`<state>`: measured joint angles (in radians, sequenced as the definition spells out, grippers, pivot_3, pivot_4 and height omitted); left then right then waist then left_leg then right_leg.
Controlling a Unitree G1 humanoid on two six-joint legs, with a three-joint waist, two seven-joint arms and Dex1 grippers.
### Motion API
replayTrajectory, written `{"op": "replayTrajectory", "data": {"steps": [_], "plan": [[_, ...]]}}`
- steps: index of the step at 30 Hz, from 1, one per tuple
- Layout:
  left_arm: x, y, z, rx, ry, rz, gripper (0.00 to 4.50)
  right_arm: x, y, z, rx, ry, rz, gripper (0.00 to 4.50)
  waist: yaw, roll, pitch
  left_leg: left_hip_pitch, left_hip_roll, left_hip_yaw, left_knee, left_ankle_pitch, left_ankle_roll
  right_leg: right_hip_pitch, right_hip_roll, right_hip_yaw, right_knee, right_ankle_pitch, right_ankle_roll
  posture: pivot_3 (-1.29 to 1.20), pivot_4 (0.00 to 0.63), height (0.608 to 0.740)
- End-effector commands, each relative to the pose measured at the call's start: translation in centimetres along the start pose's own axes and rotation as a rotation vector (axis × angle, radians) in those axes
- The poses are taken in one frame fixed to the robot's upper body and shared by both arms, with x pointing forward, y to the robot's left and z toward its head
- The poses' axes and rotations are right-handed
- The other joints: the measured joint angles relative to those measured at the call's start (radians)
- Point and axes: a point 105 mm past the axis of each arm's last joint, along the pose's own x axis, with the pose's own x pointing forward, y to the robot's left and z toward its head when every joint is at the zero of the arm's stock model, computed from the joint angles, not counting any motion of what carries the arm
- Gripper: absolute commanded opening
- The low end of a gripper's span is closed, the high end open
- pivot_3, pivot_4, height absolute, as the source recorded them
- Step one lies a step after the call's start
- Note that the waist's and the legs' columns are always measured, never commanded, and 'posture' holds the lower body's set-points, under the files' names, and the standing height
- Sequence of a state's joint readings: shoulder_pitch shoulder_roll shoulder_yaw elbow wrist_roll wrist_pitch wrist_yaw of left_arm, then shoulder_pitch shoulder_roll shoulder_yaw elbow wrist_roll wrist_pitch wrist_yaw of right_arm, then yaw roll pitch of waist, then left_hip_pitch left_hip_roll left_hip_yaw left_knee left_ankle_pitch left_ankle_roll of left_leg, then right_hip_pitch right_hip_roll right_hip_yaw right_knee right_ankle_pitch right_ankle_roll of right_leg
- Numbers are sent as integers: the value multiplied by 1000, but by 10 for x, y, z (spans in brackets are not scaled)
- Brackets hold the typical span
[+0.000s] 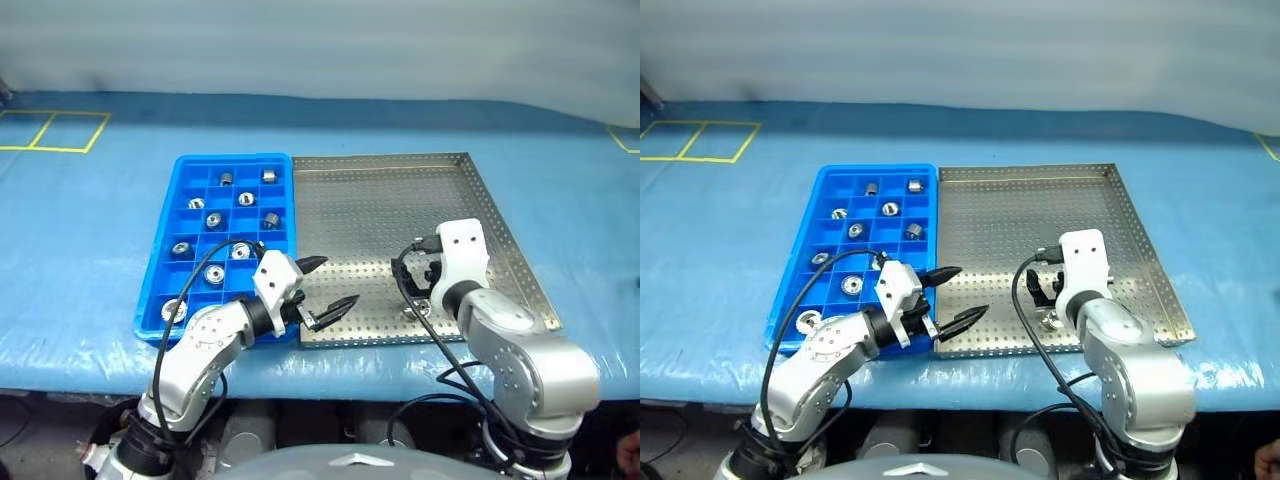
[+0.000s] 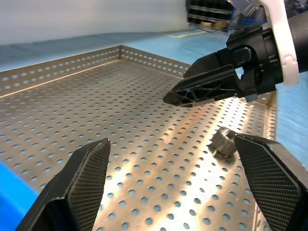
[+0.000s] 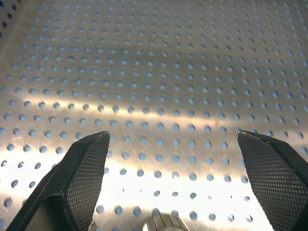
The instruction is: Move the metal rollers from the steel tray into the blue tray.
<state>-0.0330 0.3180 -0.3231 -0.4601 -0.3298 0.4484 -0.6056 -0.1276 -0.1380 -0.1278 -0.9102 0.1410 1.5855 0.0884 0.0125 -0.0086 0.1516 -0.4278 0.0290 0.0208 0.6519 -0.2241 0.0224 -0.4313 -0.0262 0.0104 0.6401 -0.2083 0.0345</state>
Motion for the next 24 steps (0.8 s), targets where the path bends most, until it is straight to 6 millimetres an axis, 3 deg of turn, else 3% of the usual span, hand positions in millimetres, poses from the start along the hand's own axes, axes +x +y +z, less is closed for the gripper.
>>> {"op": "replayTrajectory", "data": {"steps": [1,5,14,17,24], "plan": [[5,-6,8,15,-34,-46,4500,-6,0,-10,47,21,-5,4462,-9,0,0,1,0,0,0,0,0,0,0,1,1,0,0,8,150,740],[5,-8,7,13,-28,-63,4500,-5,4,-28,85,87,8,4462,-25,0,0,1,1,0,2,0,0,0,0,1,2,0,0,8,150,740],[4,-10,6,3,-23,-63,4500,-2,5,-50,110,176,21,4462,-25,0,0,1,2,0,3,0,0,0,0,2,2,0,1,41,150,740],[4,-10,5,2,-24,-53,4500,0,5,-53,123,188,25,3888,-23,-1,0,1,1,0,3,0,0,1,0,2,2,0,1,55,150,740],[1,-9,5,7,-28,-27,4500,7,6,-47,89,182,40,1715,-21,-1,0,1,2,-1,3,0,0,1,0,2,2,0,1,94,150,740]]}}
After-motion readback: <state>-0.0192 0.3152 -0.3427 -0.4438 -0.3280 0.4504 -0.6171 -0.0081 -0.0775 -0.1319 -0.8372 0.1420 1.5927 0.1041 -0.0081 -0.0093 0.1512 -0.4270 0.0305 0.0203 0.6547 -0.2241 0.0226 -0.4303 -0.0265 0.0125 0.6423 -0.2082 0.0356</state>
